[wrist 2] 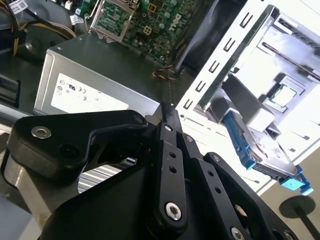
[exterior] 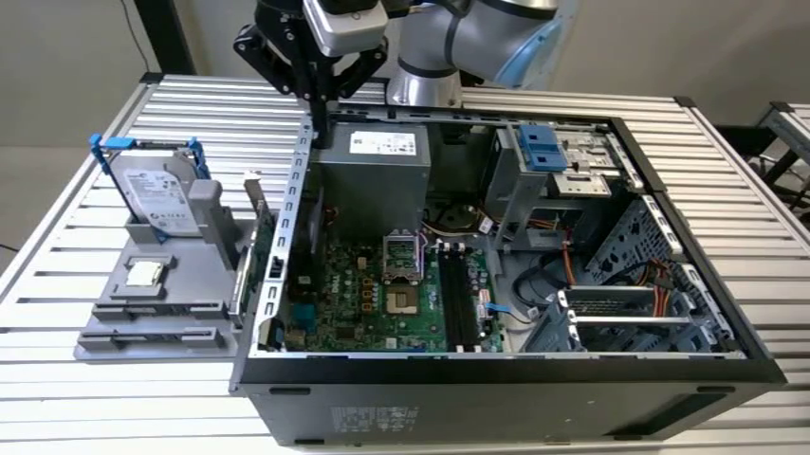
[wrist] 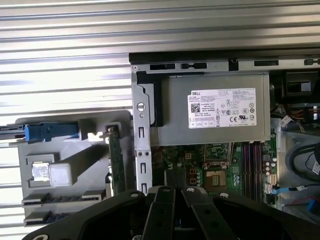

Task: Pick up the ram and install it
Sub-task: 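Reach for the ram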

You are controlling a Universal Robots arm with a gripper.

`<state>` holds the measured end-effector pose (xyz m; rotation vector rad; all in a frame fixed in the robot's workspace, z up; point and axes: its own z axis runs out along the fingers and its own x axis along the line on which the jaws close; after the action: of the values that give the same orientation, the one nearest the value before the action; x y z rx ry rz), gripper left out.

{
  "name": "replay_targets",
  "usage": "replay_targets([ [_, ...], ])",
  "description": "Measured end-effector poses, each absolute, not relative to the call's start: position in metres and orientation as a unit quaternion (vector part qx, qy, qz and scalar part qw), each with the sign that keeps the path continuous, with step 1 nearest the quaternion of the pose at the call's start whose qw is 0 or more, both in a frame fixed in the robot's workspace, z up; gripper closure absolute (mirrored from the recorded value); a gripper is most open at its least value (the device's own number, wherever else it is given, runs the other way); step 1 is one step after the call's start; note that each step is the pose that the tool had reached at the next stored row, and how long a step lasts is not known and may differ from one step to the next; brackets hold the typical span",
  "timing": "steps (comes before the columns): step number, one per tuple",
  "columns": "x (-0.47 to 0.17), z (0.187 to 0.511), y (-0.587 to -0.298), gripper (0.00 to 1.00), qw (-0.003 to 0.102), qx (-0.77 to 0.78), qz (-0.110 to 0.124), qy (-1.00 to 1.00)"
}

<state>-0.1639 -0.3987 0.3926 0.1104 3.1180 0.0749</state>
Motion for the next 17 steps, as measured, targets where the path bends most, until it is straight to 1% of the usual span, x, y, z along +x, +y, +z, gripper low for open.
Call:
replay_targets([
  [17, -0.179, 0.393, -0.399, 1.0, 0.01, 0.035, 0.024, 0.999],
])
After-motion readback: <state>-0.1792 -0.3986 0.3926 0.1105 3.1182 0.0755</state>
